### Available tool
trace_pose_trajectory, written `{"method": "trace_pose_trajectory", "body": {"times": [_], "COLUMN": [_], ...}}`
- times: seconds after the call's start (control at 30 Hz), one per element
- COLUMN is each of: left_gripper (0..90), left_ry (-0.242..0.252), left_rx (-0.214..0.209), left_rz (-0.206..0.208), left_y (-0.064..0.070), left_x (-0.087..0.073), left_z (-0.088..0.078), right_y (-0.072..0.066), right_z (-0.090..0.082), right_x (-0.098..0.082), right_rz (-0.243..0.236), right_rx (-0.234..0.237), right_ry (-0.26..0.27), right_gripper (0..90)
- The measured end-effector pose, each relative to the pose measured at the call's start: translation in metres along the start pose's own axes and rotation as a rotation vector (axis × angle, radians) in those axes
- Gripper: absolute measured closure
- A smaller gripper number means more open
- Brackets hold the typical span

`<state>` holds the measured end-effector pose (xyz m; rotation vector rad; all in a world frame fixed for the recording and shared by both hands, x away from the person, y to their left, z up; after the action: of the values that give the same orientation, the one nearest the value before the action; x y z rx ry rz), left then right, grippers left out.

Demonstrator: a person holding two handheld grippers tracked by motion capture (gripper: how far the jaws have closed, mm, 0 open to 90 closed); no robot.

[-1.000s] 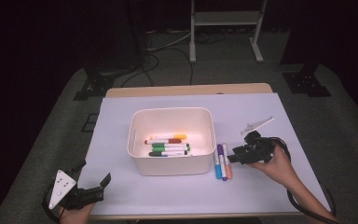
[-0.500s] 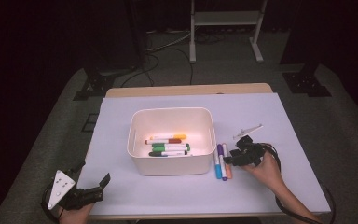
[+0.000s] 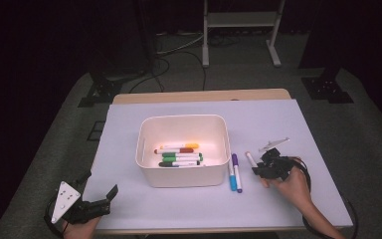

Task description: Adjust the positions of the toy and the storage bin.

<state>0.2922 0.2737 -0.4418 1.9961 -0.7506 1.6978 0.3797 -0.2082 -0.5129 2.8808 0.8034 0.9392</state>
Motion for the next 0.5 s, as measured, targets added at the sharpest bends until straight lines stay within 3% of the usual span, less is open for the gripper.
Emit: {"method": "trace_pose_trajectory", "body": {"times": [0.23, 0.5], "left_gripper": [0.0, 0.0], "left_ry": [-0.002, -0.007], "left_rx": [0.001, -0.001], "left_rz": [0.001, 0.004], "left_y": [0.0, 0.0], "left_x": [0.0, -0.001], "left_z": [0.0, 0.001], "right_y": [0.007, 0.011], "right_z": [-0.002, -0.014], "right_x": [-0.005, -0.008], "right_rz": [0.022, 0.064], "right_rx": [0.0, 0.074], "right_ry": [-0.003, 0.003], "right_gripper": [75.8, 75.9]}}
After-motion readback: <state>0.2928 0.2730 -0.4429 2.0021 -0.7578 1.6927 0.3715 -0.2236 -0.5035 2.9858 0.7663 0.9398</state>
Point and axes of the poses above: each handheld gripper's, and its own axes: z roughly forward along the jaws, x roughly out of its top, y roughly to its right, the point moved 9 cm from there along z, roughly forward along the jaws, and after that the axes turned 13 degrees about -x, right-handed, at the moved point
